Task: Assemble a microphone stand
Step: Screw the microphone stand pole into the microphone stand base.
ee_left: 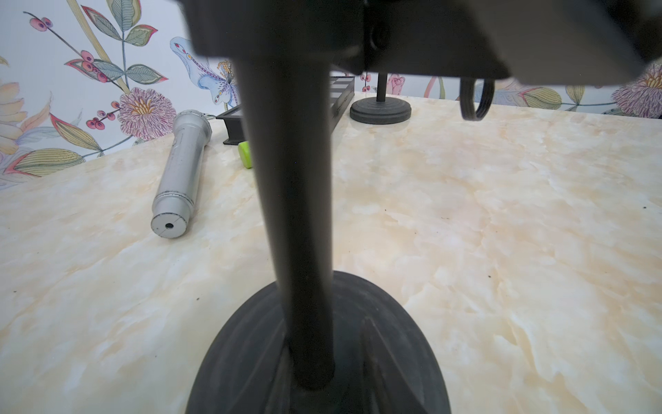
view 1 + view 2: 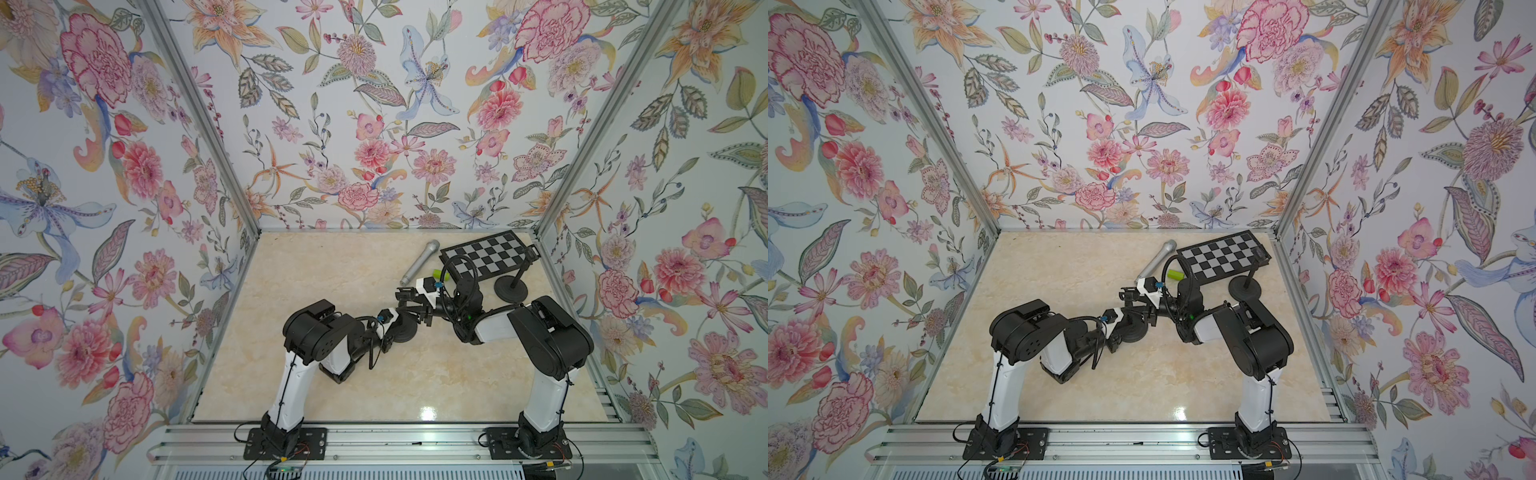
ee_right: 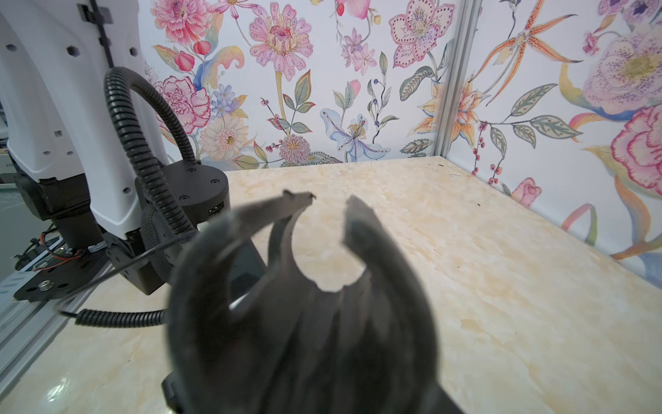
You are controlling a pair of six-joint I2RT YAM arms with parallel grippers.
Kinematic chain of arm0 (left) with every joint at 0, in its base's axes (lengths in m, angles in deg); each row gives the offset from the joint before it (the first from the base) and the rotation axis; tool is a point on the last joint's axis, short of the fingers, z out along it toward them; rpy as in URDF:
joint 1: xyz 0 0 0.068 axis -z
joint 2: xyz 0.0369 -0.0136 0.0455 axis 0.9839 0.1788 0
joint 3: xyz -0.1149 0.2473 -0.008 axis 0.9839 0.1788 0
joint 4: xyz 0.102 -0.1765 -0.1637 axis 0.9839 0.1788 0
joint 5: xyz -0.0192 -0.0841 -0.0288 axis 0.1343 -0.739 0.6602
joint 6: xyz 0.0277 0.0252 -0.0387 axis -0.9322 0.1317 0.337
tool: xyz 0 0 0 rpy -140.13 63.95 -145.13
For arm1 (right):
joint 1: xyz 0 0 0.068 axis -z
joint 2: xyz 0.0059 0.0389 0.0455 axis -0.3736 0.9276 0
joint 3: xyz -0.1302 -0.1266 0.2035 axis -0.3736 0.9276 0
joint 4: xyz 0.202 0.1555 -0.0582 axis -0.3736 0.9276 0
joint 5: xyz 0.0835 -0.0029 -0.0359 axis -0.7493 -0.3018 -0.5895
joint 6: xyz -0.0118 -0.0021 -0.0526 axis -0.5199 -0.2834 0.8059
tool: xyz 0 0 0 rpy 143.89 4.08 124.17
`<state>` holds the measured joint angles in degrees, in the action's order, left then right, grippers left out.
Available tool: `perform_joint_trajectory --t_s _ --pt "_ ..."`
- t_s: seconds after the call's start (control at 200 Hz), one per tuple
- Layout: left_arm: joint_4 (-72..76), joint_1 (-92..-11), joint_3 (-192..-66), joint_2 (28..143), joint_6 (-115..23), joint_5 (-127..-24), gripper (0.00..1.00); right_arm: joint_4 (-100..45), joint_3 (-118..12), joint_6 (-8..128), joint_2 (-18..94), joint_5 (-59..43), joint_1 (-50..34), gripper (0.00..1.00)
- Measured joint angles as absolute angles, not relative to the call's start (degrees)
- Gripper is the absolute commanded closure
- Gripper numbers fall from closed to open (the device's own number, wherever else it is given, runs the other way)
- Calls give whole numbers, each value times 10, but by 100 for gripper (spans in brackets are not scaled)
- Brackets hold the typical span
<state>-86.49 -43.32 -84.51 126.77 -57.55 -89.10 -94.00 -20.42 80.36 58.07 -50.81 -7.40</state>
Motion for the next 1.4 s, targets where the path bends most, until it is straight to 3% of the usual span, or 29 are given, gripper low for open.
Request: perform_joint_trajectory --t_s 0.22,0.29,0.43,0.681,0.756,0.806,0.896,0.956,1.001,1.206,1.401 --pt "-865 -433 -845 1268 -575 -893 68 -963 -206 793 587 -449 -96 86" --pt "-865 -433 -846 1268 -575 -893 68 -979 -199 786 589 -424 -101 100" --pt "-865 -433 -846 1268 -576 -893 67 -1047 -158 773 589 -324 -129 100" --pt "-865 -433 -845 1267 -576 -893 66 -1163 -91 809 597 81 -273 100" --pt "-865 -434 -843 1267 -576 -896 66 -1176 -92 822 604 148 -297 100" --pt "-865 -434 -843 1267 -576 -897 67 -1177 -91 825 603 164 -302 84" --pt "-865 -434 -843 1267 -577 -897 67 -1175 -79 827 592 127 -289 64" --pt "-865 -434 -842 1267 -577 -899 67 -1159 -59 831 571 53 -259 51" --pt "-865 -434 -841 1266 -578 -899 67 -1141 -46 829 554 -19 -226 46" --pt "-865 -434 -838 1266 -580 -900 67 -991 -67 859 487 -308 -96 42" --pt "-865 -434 -838 1266 -580 -901 68 -878 -134 894 477 -441 -79 47"
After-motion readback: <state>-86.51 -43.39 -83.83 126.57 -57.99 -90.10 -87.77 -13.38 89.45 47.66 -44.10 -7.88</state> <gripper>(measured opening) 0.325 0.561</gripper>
